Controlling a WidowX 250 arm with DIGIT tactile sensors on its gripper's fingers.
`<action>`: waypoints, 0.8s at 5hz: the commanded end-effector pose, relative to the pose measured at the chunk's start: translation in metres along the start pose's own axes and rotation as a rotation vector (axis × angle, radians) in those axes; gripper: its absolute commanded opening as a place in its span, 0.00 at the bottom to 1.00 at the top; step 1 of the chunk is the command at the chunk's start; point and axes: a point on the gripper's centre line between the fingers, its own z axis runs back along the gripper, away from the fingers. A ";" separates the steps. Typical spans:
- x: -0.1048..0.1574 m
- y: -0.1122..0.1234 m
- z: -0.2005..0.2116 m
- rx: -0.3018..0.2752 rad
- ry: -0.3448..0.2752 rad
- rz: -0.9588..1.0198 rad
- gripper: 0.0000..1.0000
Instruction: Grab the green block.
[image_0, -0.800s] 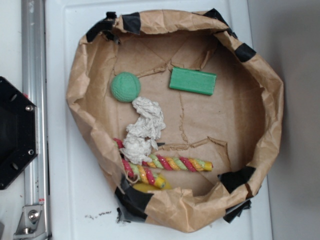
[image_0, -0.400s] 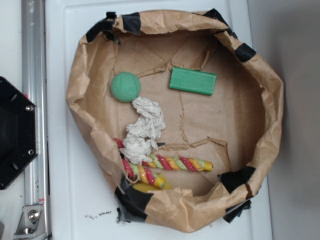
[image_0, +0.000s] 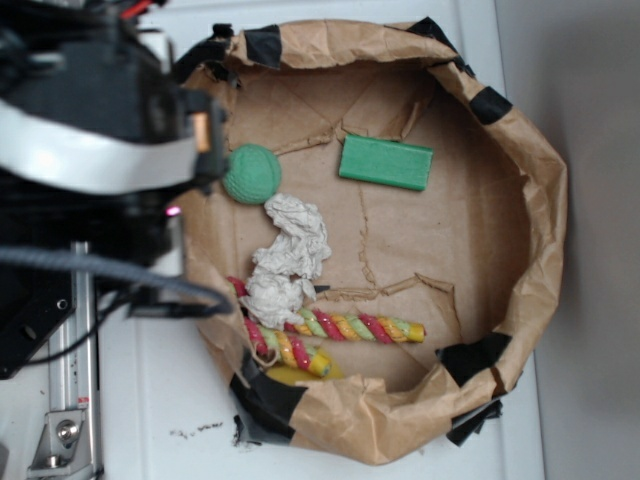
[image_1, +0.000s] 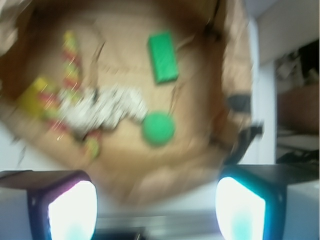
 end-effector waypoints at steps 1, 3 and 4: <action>0.047 0.008 -0.039 -0.102 -0.074 -0.031 1.00; 0.069 0.008 -0.098 -0.200 -0.070 -0.044 1.00; 0.083 -0.008 -0.125 -0.186 -0.037 -0.082 1.00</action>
